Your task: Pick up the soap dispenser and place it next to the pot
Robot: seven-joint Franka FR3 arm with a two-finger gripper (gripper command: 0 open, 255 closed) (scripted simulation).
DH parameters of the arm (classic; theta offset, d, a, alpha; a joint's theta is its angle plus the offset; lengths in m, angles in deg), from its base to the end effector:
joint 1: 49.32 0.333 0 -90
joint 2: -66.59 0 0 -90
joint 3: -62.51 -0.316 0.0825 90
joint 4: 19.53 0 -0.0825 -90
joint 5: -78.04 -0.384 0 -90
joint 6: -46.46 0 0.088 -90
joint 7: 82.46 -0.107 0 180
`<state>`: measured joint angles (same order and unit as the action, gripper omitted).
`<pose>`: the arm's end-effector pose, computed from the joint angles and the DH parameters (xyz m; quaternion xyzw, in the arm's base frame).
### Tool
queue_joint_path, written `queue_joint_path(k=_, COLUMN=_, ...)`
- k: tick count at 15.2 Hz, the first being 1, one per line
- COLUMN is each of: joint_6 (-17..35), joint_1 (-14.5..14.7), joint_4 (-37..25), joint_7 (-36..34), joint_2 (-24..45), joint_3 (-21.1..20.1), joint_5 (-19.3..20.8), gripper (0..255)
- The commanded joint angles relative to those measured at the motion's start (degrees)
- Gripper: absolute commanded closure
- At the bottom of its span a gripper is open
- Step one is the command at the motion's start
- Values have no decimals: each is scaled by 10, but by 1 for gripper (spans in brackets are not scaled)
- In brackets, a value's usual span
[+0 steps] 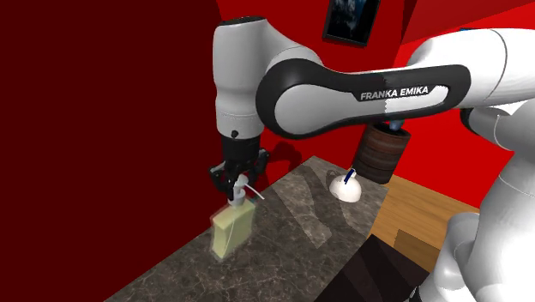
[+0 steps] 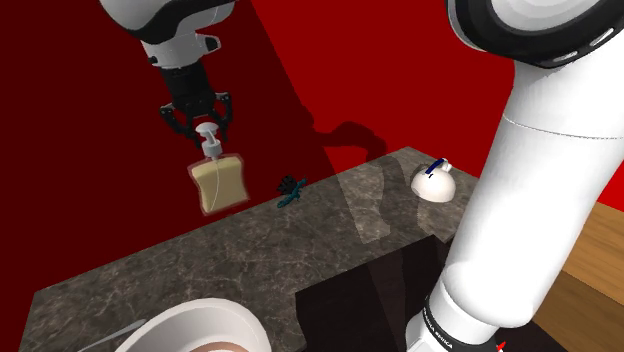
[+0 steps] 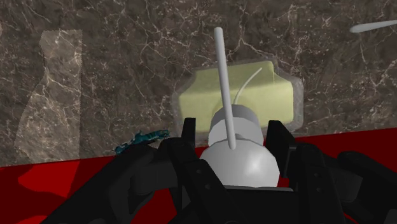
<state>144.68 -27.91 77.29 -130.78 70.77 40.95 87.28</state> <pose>0.4387 0.3798 0.5424 0.9970 -0.0335 0.0322 0.0616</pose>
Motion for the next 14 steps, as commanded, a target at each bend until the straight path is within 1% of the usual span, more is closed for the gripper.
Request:
queue_joint_path(k=1, joint_6=-10, joint_1=16, joint_4=-14, joint_7=-28, joint_2=9, joint_3=-13, joint_5=3, gripper=255)
queue_joint_path(k=6, joint_6=-30, joint_1=58, joint_4=-54, joint_7=-98, joint_2=42, joint_3=-43, joint_5=15, gripper=255)
queue_joint_path(k=7, joint_6=-37, joint_1=70, joint_4=-68, joint_7=-117, joint_2=54, joint_3=-50, joint_5=20, gripper=255)
queue_joint_path(k=14, joint_6=17, joint_1=67, joint_4=-14, joint_7=-123, joint_2=53, joint_3=-48, joint_5=21, gripper=255)
